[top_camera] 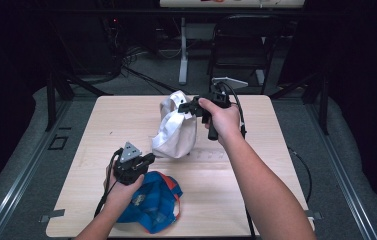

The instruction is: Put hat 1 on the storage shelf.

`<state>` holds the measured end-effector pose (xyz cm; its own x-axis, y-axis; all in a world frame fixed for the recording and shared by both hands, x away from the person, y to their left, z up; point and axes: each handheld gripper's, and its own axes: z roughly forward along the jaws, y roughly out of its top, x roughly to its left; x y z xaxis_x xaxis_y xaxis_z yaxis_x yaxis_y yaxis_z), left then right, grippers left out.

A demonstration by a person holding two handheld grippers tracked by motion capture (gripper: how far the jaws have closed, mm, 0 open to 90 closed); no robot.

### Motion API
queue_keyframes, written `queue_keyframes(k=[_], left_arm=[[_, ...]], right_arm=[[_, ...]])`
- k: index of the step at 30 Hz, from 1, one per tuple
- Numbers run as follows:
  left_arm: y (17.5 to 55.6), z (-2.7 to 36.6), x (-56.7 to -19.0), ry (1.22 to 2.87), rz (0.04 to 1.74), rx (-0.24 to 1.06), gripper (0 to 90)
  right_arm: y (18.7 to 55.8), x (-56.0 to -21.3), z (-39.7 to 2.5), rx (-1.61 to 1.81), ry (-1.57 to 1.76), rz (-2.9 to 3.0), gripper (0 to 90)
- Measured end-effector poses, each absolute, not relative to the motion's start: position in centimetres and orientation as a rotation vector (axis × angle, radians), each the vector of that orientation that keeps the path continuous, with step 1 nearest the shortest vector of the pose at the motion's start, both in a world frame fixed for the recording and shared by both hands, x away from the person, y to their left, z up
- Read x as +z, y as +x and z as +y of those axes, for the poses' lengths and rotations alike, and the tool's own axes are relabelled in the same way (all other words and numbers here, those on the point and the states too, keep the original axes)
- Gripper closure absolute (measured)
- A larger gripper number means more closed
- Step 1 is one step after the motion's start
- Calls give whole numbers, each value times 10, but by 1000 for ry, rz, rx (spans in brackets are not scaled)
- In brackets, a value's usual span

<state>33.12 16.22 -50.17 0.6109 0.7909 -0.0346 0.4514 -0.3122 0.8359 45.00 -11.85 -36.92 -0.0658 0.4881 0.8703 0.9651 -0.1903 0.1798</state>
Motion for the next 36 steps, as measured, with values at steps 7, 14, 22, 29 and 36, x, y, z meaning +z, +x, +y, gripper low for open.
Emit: queue_keyframes(k=[7, 14, 22, 29, 36], left_arm=[[332, 169, -508, 1932, 1005, 460, 857], [333, 177, -511, 1927, 1035, 441, 900], [329, 174, -510, 1906, 1001, 407, 723], [335, 156, -510, 1929, 986, 438, 619], [344, 154, -512, 1979, 1015, 468, 832]], right_arm=[[451, -381, -118, -1191, -1689, -1547, 757], [451, -384, -113, -1186, -1694, -1552, 745], [452, -386, -115, -1184, -1711, -1554, 755], [452, -393, -115, -1190, -1713, -1536, 755], [452, -395, -119, -1175, -1713, -1549, 751]])
